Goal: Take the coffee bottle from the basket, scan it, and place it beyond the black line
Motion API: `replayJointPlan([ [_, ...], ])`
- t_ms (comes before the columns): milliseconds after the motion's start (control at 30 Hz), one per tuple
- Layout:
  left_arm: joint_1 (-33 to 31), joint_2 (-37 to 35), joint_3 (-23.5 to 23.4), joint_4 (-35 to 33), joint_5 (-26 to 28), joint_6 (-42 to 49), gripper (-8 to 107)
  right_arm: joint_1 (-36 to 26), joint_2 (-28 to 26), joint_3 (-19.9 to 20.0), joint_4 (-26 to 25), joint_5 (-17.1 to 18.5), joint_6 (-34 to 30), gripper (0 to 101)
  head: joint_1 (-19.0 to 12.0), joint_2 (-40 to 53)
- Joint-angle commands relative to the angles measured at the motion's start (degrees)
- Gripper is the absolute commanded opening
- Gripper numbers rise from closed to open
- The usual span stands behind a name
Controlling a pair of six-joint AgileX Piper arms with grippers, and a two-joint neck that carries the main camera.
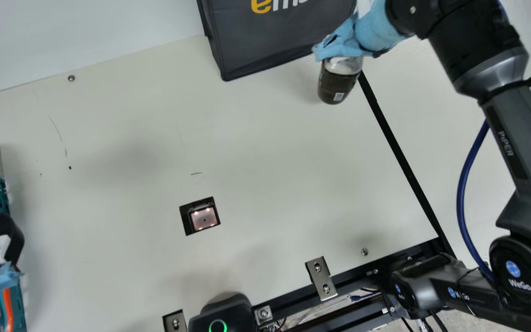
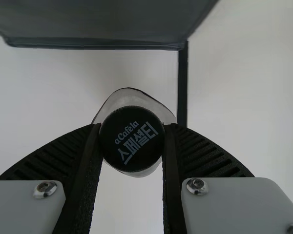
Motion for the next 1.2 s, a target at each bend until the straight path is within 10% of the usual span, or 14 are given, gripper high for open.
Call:
replayJointPlan([
  [0,0.0,0.0,0.0,0.0,0.0,0.0,90,-2.6,0.3,-0.6,0.4,0.2,-0.8,0,-1.6,-0.1],
  [1167,0.0,0.0,0.0,0.0,0.0,0.0,90,-23.4,9.4,-6.3,3.1,-1.4,-9.2,0,-1.6,-0.1],
])
